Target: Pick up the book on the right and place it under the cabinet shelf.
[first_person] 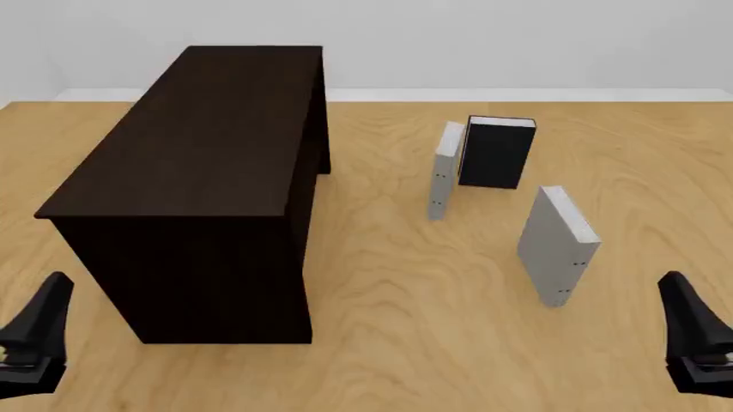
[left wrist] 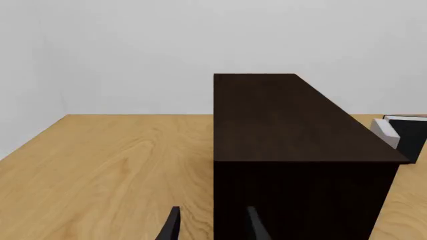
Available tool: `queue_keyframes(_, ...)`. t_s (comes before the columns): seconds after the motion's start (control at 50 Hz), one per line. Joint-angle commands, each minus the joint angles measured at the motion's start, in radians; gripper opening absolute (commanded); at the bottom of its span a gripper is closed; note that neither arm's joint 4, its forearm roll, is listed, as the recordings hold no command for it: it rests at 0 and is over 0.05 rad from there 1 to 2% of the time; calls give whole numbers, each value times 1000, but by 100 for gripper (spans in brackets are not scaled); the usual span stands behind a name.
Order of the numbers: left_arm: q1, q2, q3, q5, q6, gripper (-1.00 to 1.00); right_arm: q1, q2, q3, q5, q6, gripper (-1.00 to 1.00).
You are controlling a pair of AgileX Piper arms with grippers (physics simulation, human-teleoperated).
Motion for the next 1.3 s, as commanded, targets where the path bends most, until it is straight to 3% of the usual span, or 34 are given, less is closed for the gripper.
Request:
queue_keyframes(0.02,0,6,-2,-4,0,100,-8,123,-37,-60,-12,100)
queue_keyframes(0.08,0,7,-2,-3,0,100,-31,190,-82,-56,-46,100)
queue_keyframes(0.2,0,10,-6,-3,0,100,-31,257,-152,-24,-49,100)
queue_keyframes(0.22,0,-2,-5,-6,5,100,-73,321,-162,-35,-46,100)
queue_keyframes(0.24,0,-3,-2,-12,7,100,-25,294,-175,-16,-70,100)
queue_keyframes(0.26,0,1,-2,-4,3,100,-43,304,-190,-4,-72,100)
queue_keyframes(0.28,1,32,-2,-17,-4,100,-7,343,-212,5,-63,100)
queue_keyframes(0.34,1,0,-3,-7,4,100,-18,414,-248,6,-115,100)
queue_keyframes(0.38,6,48,-1,-27,-6,100,-8,456,-282,23,-103,100)
queue_keyframes(0.4,3,8,-2,-9,2,100,8,485,-301,34,-95,100)
queue_keyframes(0.56,3,16,-4,-11,-1,100,-35,612,-461,200,-139,100)
queue_keyframes(0.62,3,19,-3,-13,-1,100,11,626,-524,270,-105,100)
queue_keyframes(0.7,3,22,-3,-16,-1,100,-54,733,-608,348,-168,100)
queue_keyframes(0.72,3,21,-2,-16,-1,100,-7,740,-630,369,-131,100)
queue_keyframes(0.74,3,21,-3,-16,-1,100,-5,760,-640,385,-146,100)
queue_keyframes(0.84,4,19,-3,-14,0,100,21,824,-742,487,-99,100)
queue_keyframes(1.08,4,19,-4,-13,0,100,28,958,-948,656,-102,100)
queue_keyframes(1.2,12,15,-4,-10,0,100,33,1015,-990,687,-113,100)
queue_keyframes(1.3,14,13,-3,-8,-1,100,53,1063,-1009,695,-89,100)
